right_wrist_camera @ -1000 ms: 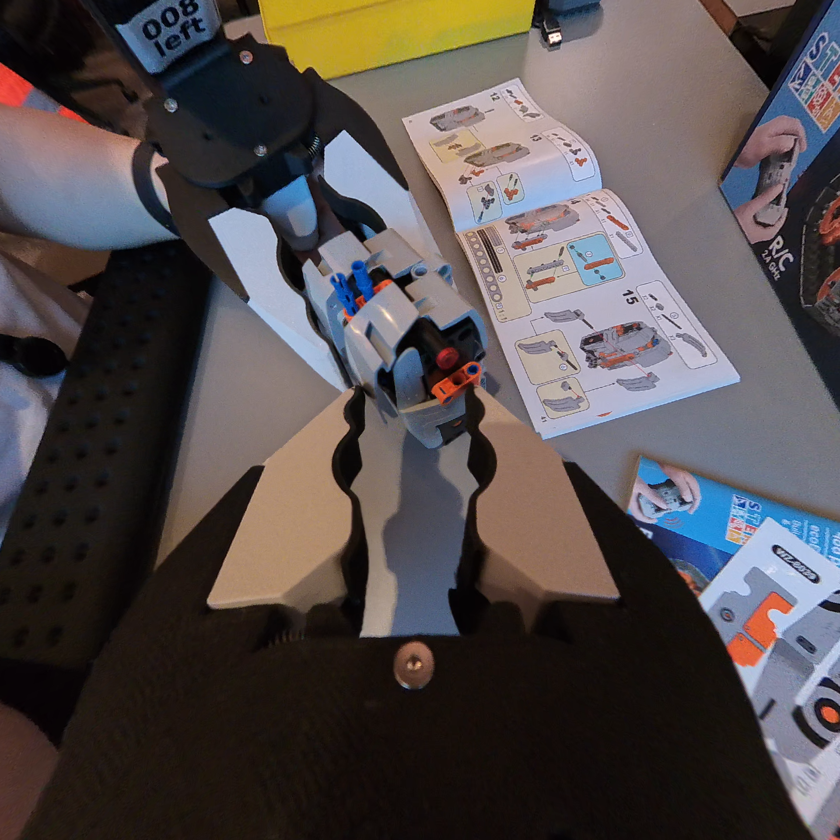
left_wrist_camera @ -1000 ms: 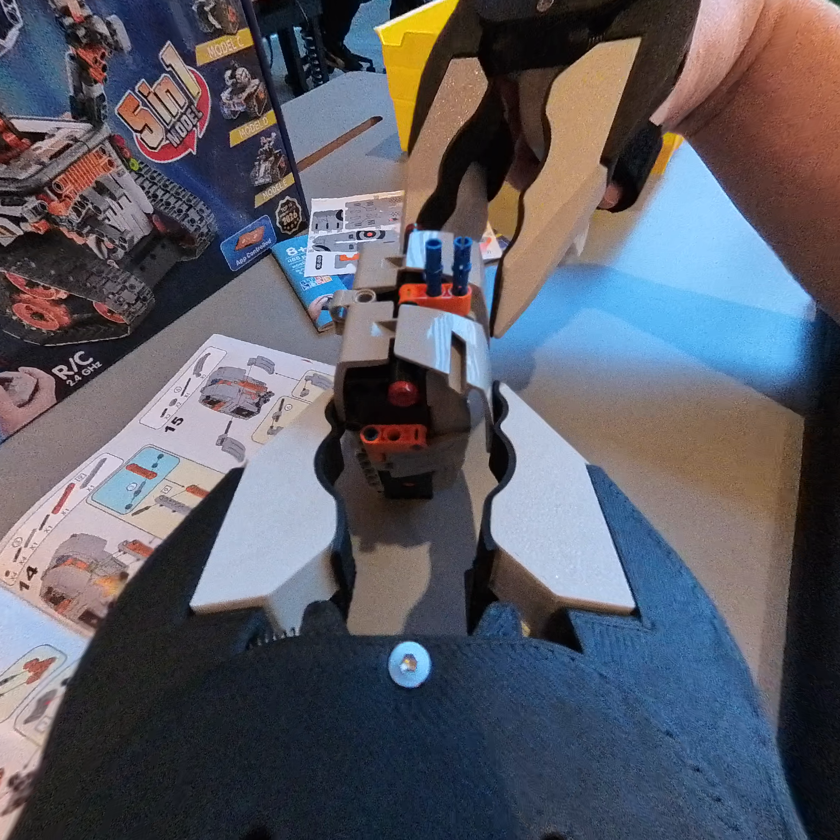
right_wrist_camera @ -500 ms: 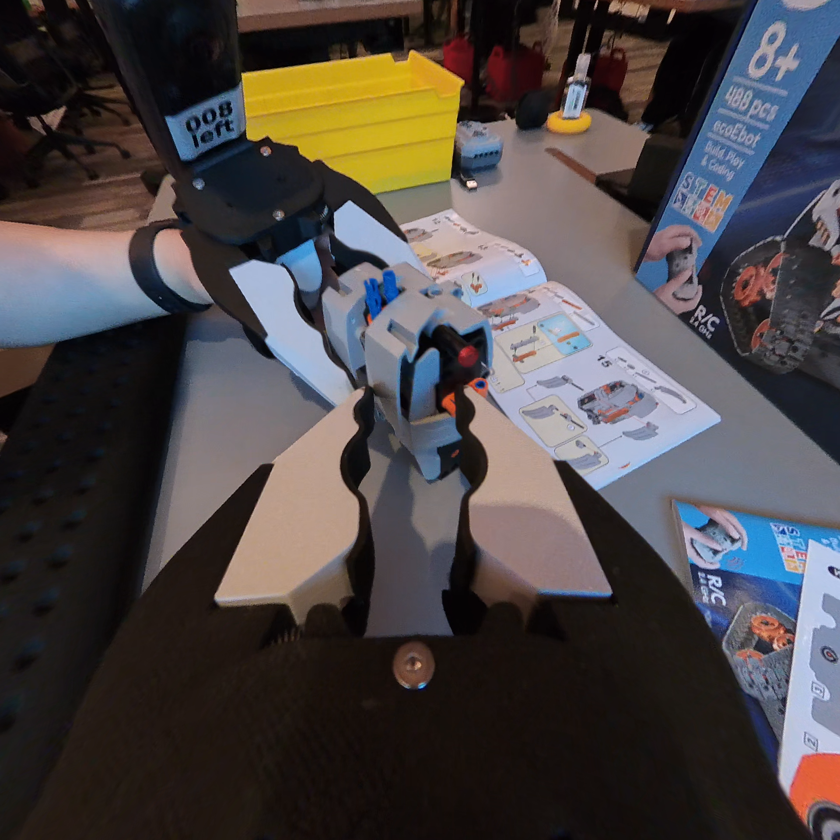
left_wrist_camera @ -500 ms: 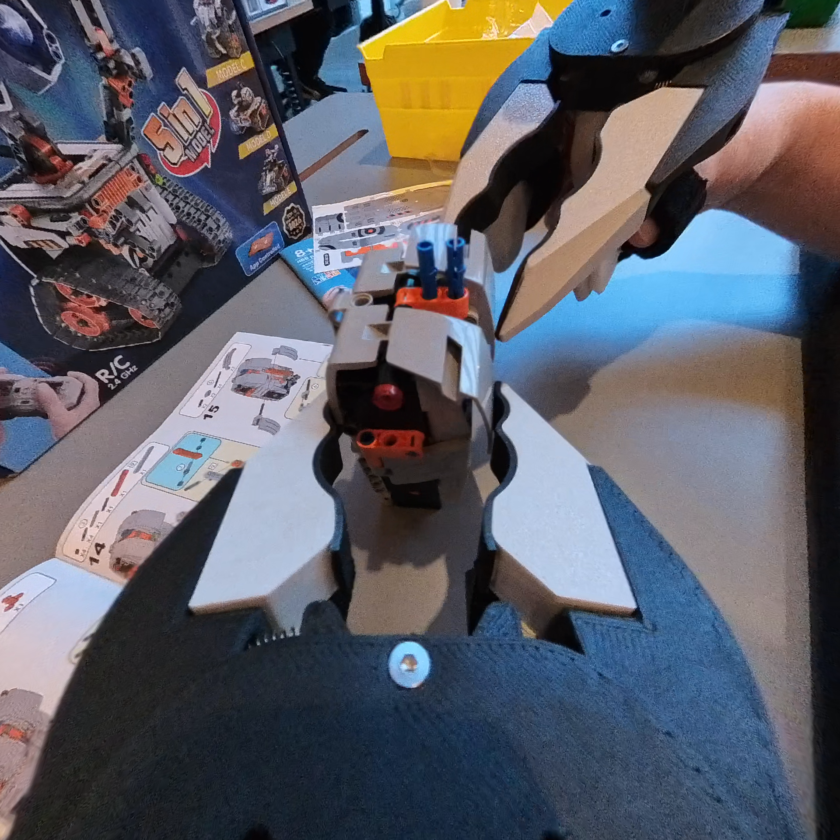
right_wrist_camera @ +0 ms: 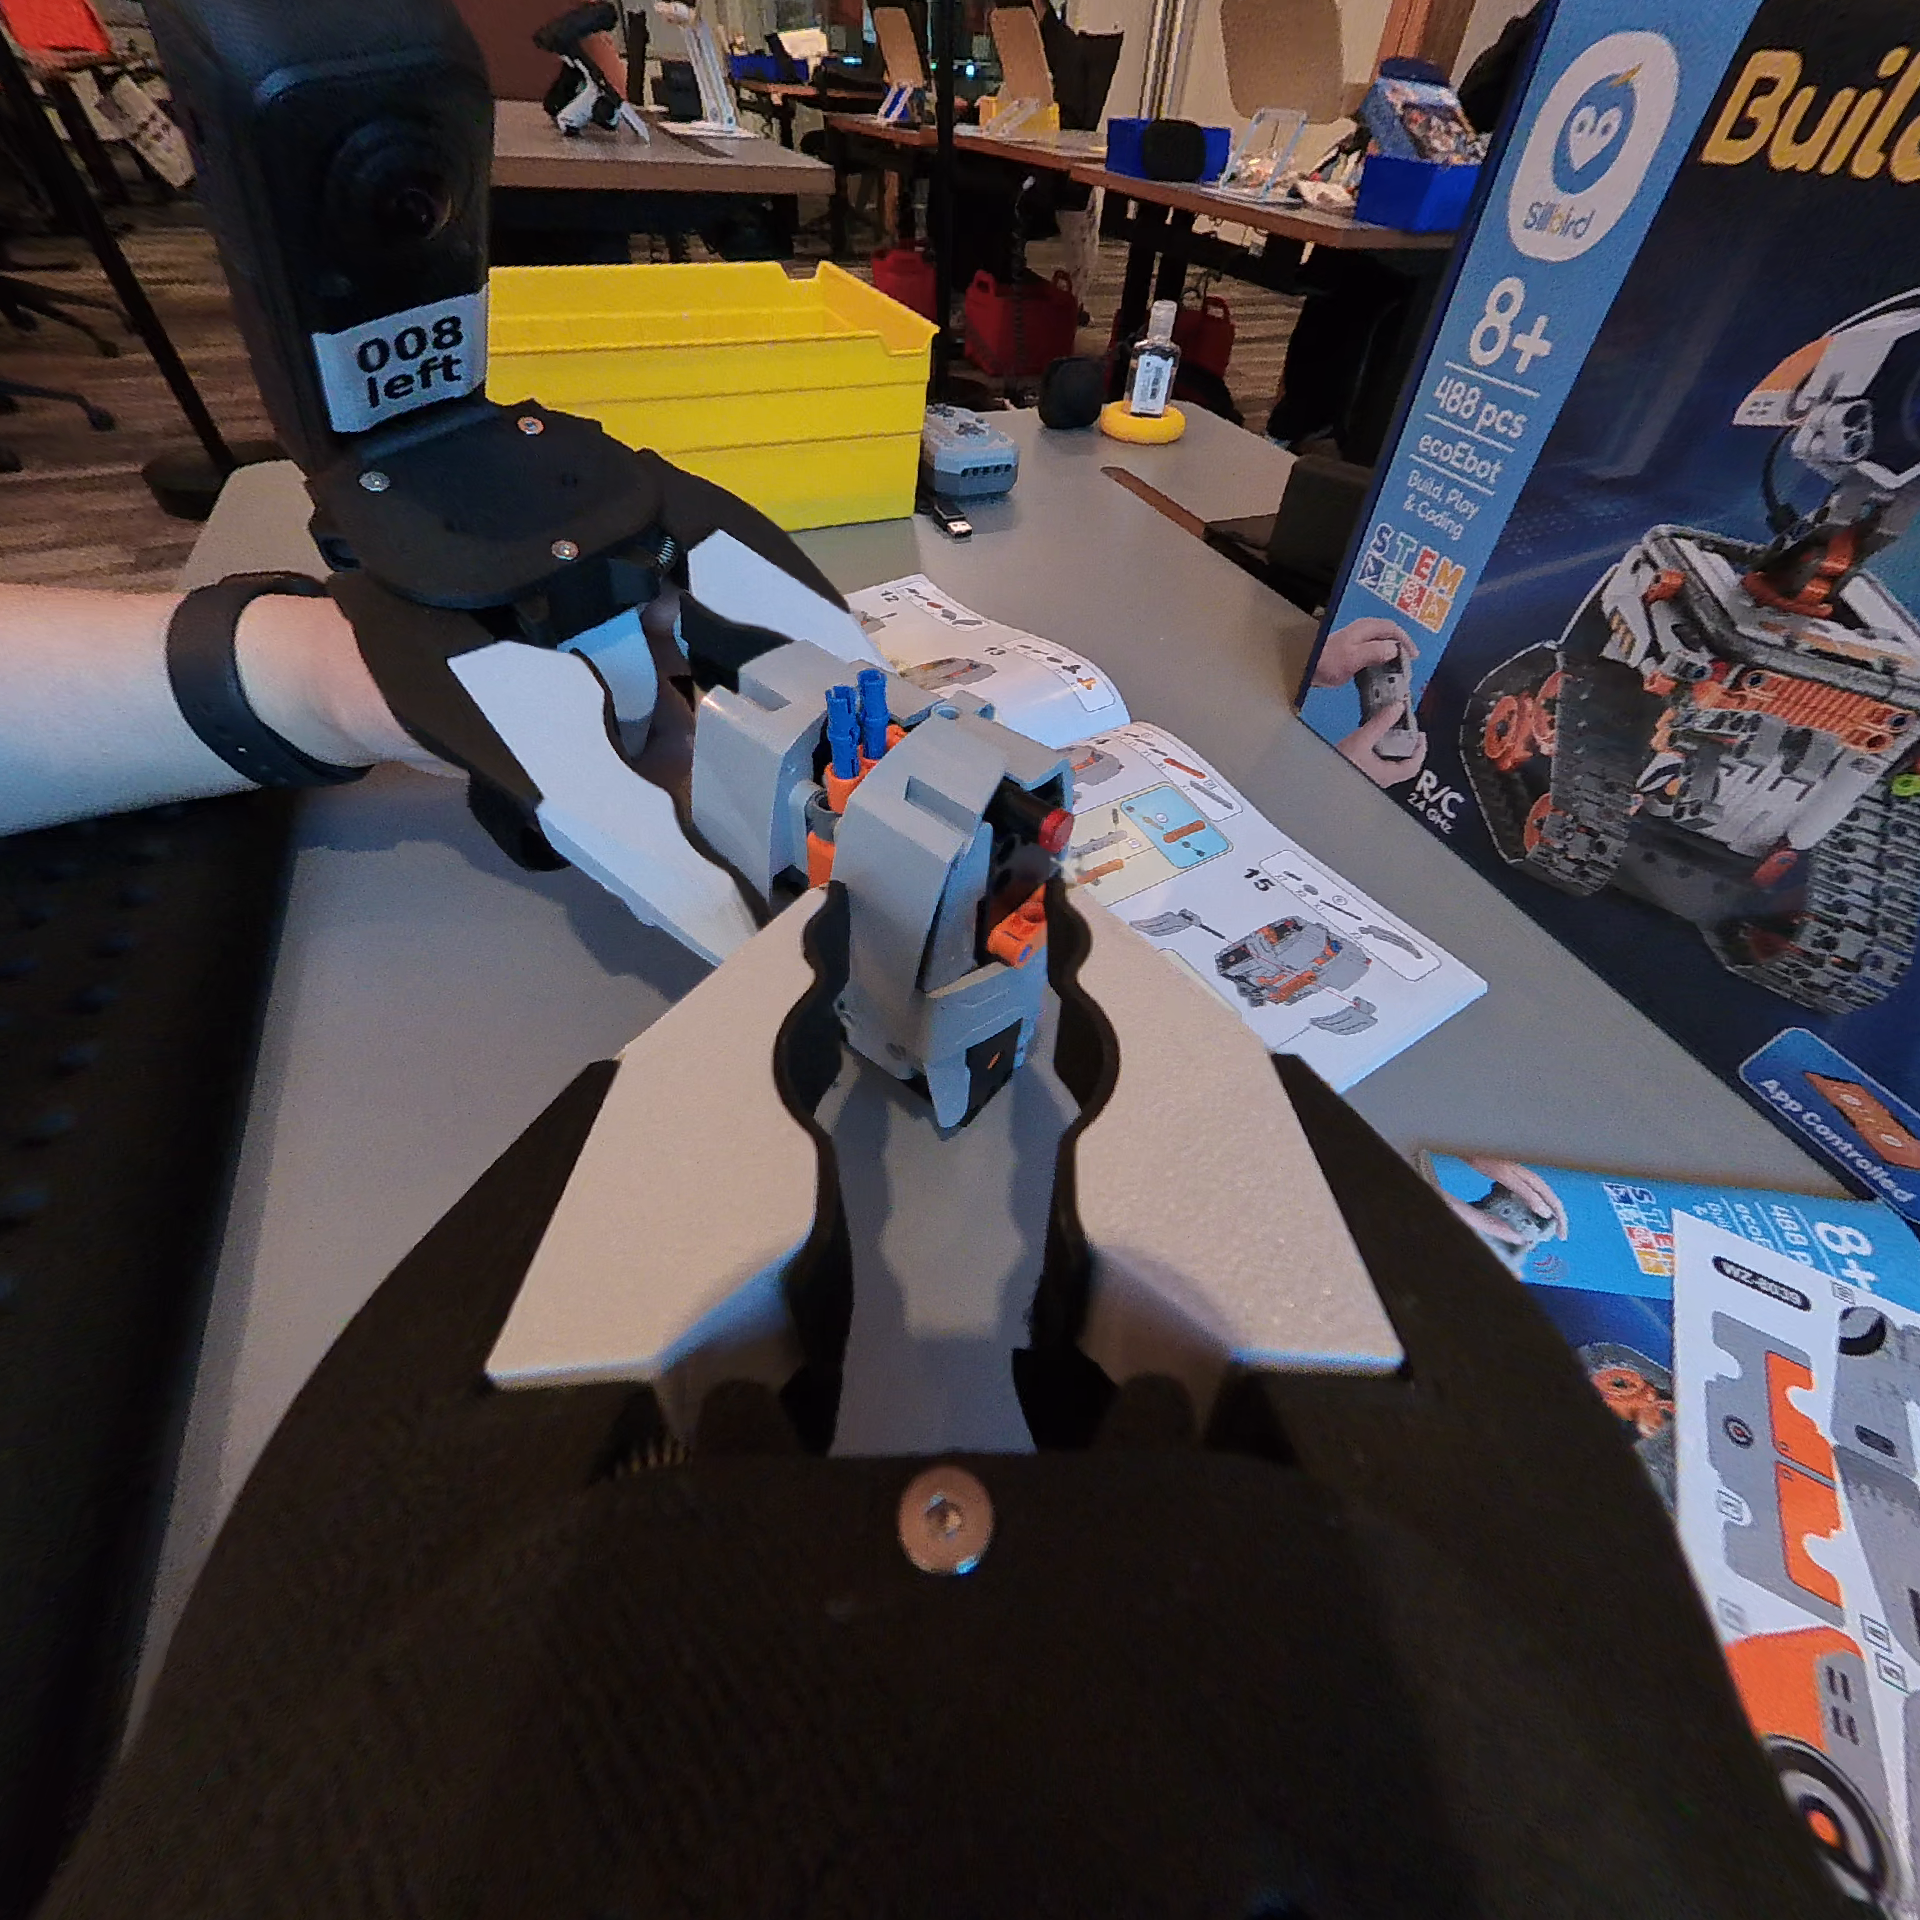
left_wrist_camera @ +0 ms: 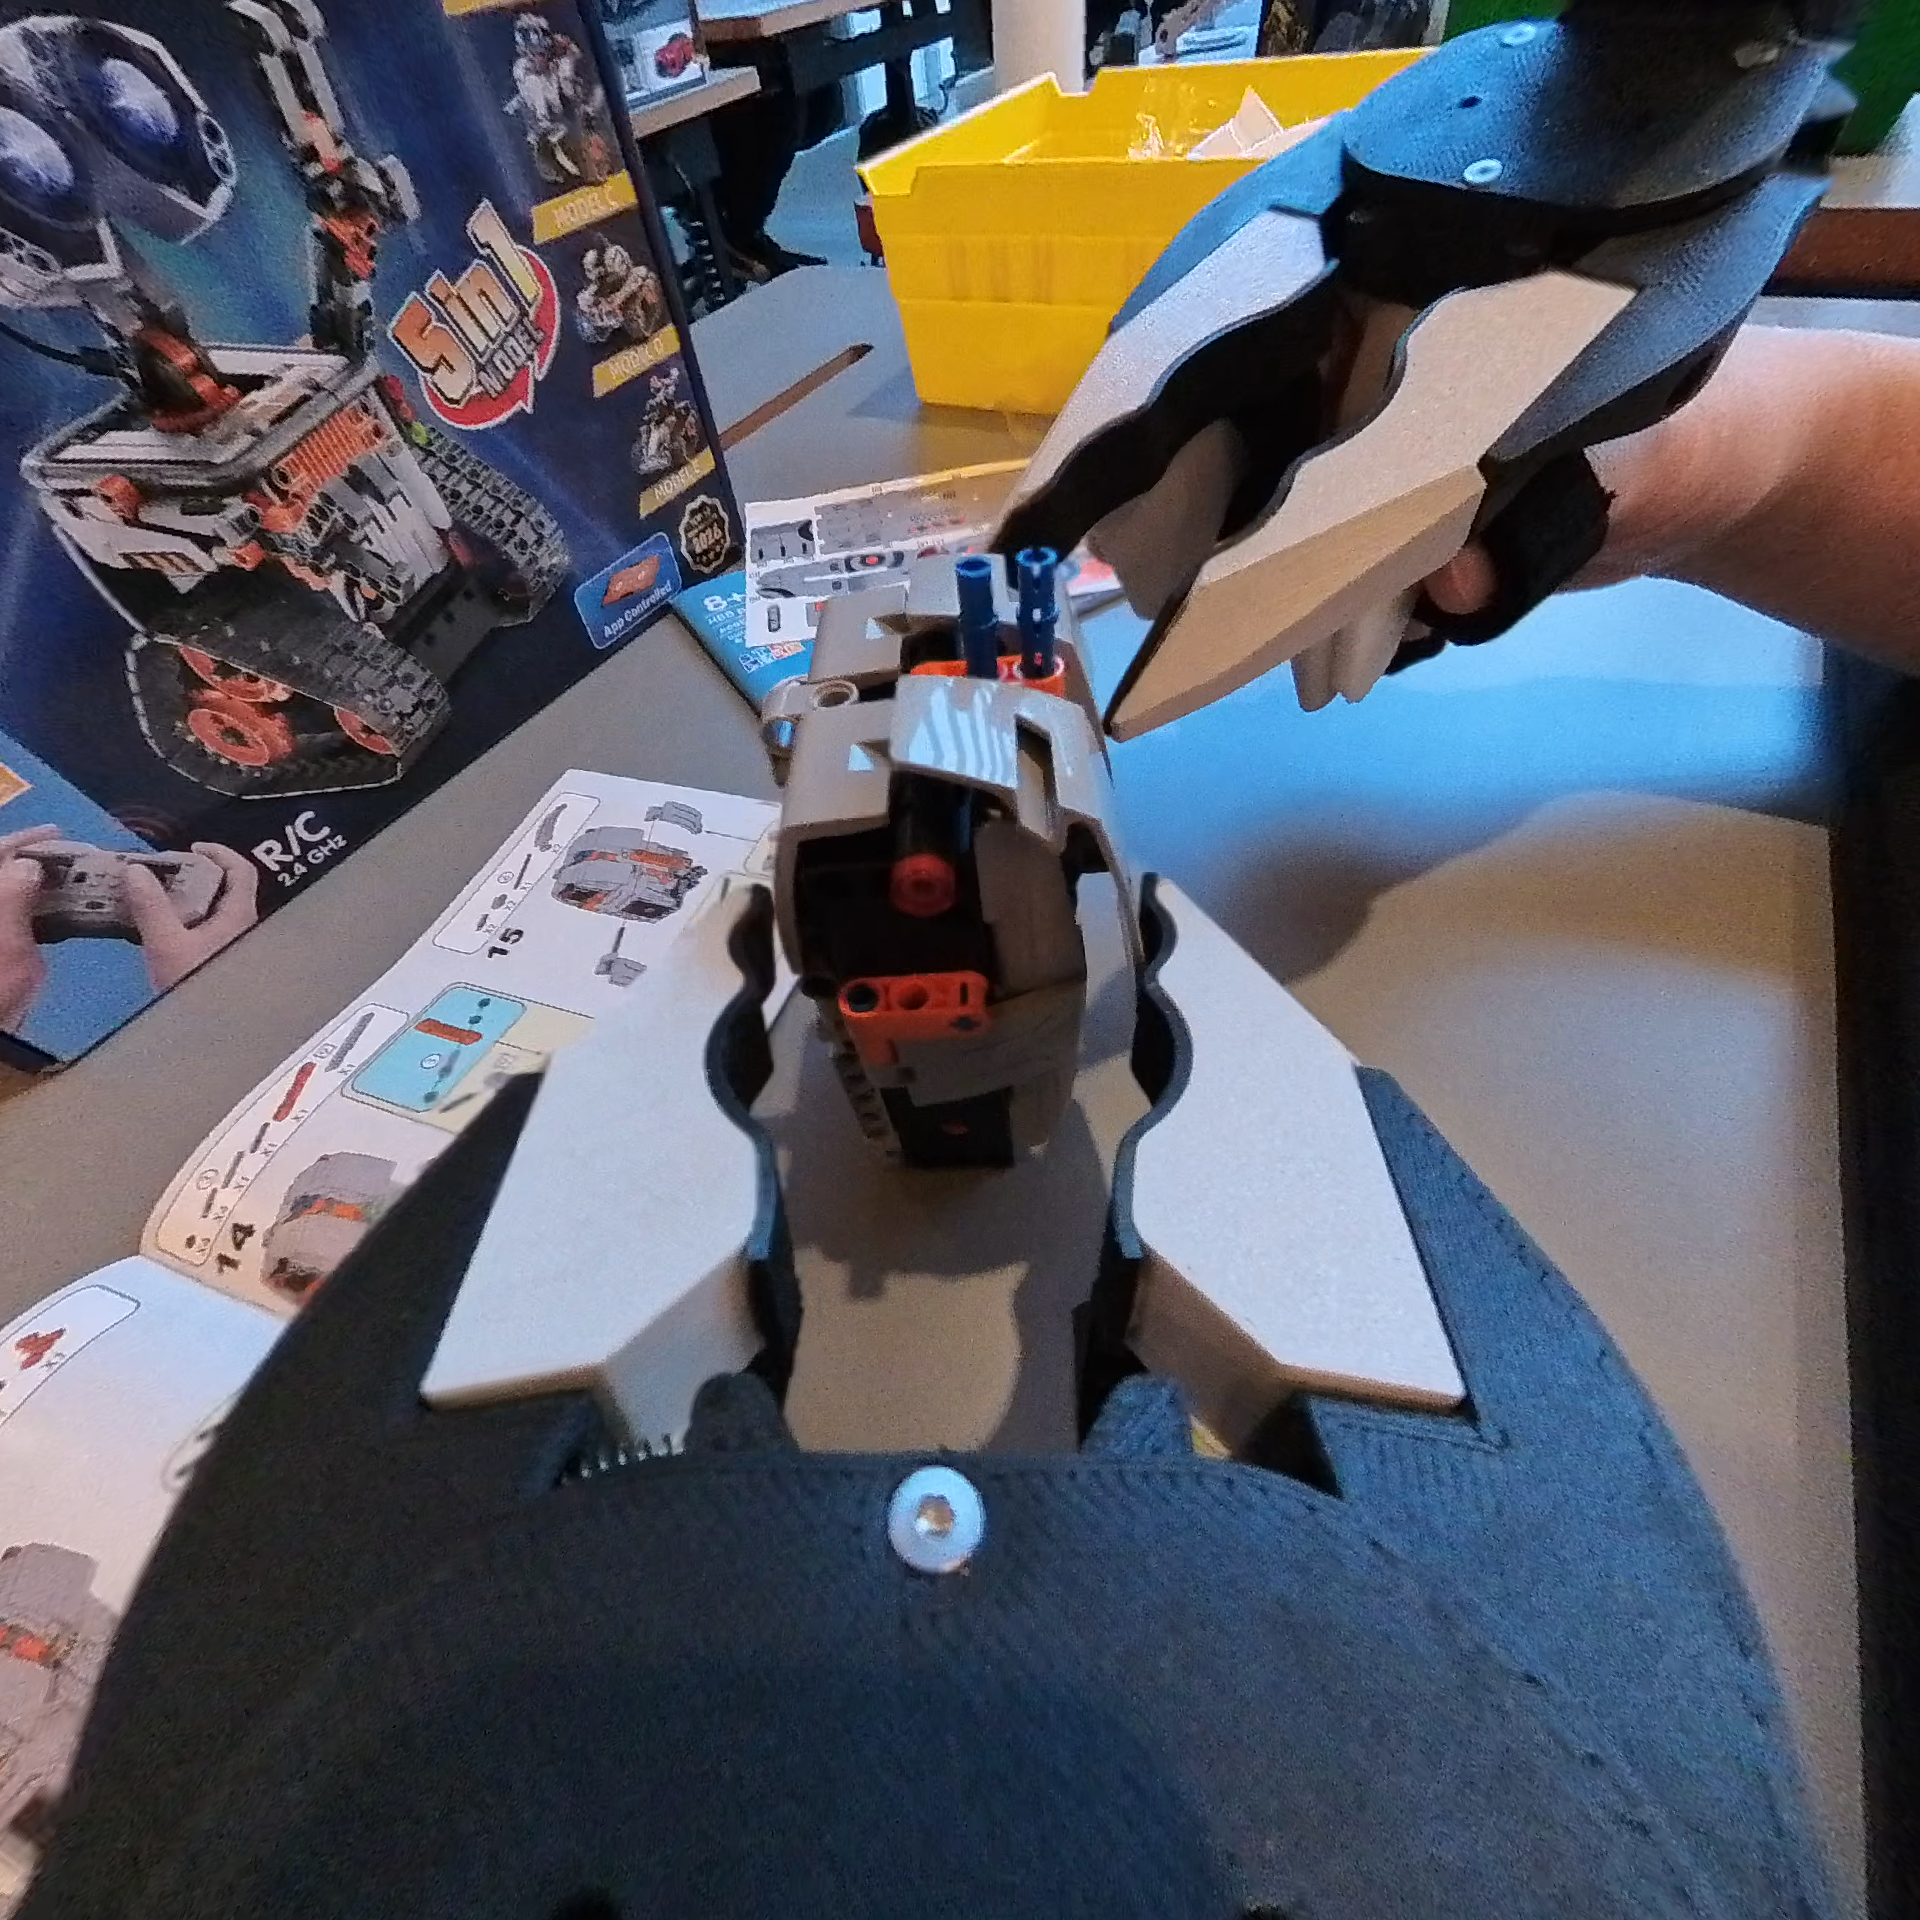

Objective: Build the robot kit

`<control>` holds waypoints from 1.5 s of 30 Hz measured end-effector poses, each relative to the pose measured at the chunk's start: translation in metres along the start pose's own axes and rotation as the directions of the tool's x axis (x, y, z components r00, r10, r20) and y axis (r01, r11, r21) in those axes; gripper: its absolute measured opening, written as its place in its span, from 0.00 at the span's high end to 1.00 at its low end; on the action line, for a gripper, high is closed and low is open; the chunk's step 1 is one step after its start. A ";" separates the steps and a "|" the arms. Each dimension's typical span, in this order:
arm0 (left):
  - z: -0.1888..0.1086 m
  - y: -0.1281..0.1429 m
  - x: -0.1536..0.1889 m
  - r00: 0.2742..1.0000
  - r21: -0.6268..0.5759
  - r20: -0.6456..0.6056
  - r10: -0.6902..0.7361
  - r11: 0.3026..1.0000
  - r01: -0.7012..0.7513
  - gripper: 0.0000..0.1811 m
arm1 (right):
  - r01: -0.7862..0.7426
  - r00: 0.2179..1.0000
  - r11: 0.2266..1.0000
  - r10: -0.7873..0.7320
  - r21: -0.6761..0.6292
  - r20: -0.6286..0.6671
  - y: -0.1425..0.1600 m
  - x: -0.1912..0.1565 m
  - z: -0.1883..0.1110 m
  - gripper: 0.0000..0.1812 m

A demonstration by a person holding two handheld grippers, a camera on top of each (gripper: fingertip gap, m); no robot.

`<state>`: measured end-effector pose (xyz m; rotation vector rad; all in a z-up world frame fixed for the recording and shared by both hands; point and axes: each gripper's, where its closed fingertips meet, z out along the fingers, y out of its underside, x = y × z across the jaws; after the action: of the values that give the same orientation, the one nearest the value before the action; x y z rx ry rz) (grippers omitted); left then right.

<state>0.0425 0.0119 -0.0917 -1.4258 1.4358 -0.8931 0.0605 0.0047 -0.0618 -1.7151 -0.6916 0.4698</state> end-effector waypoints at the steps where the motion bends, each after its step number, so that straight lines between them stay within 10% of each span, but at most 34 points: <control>1: -0.001 -0.003 -0.003 1.000 0.017 0.020 -0.005 1.000 0.005 0.58 | 0.004 1.000 1.000 -0.004 0.004 -0.011 0.000 0.002 -0.001 0.79; 45: 0.003 -0.007 -0.005 0.971 -0.023 0.201 0.128 0.992 -0.126 0.64 | 0.083 0.996 0.997 -0.083 -0.004 -0.021 0.004 0.002 -0.004 0.92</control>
<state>0.0478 0.0162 -0.0855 -1.3728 1.3626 -0.6423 0.0656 0.0023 -0.0641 -1.6851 -0.7459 0.3925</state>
